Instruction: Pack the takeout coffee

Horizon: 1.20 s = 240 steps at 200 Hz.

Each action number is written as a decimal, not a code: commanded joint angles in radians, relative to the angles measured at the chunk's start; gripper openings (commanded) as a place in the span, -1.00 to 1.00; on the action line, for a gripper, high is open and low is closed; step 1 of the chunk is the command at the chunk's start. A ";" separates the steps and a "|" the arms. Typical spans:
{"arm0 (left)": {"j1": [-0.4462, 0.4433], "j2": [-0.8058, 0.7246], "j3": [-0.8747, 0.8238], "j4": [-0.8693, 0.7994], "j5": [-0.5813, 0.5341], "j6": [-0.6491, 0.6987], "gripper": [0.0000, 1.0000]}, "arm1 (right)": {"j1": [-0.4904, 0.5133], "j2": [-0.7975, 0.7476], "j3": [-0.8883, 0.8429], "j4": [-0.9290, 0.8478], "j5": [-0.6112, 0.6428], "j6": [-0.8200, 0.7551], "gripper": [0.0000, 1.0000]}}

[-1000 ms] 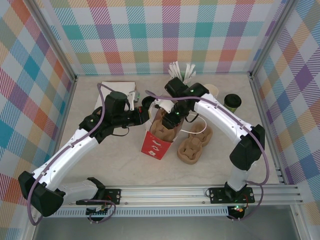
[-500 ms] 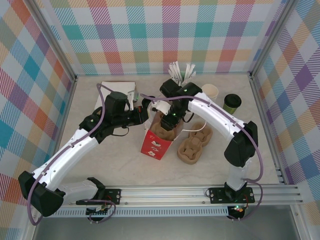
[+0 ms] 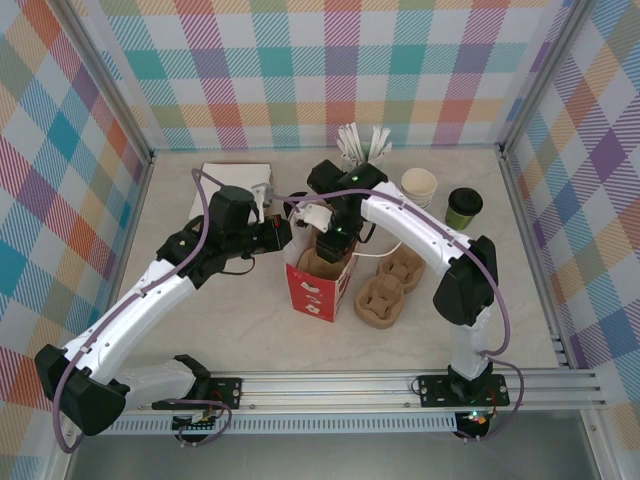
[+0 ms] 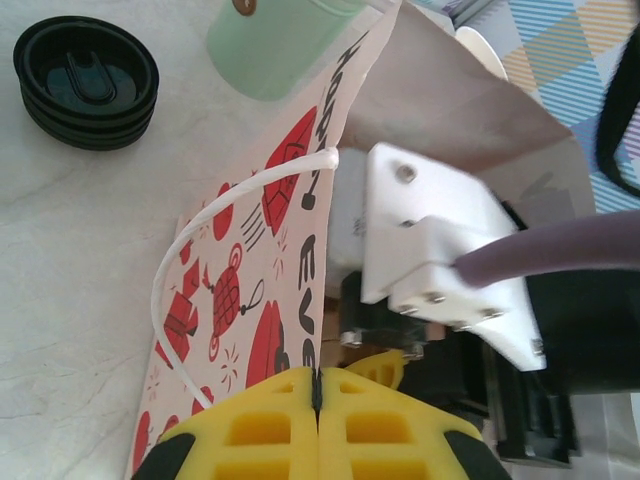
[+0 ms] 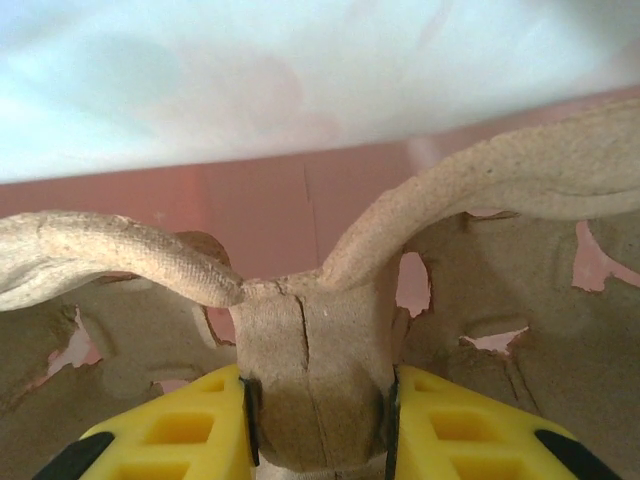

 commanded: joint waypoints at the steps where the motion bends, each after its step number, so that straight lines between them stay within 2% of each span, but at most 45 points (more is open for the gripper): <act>1: 0.007 -0.029 -0.017 0.016 -0.017 0.020 -1.00 | 0.006 0.004 0.045 -0.068 0.002 -0.036 -0.38; 25: 0.007 -0.030 -0.019 0.018 -0.016 0.020 -1.00 | 0.008 0.009 0.005 -0.060 -0.017 -0.050 -0.38; 74: 0.007 -0.043 -0.016 0.003 -0.028 0.025 -1.00 | 0.008 0.036 -0.027 -0.068 0.024 -0.092 -0.37; 240: 0.007 -0.047 -0.013 -0.011 -0.046 0.031 -1.00 | 0.025 0.157 -0.097 -0.033 0.049 -0.114 -0.36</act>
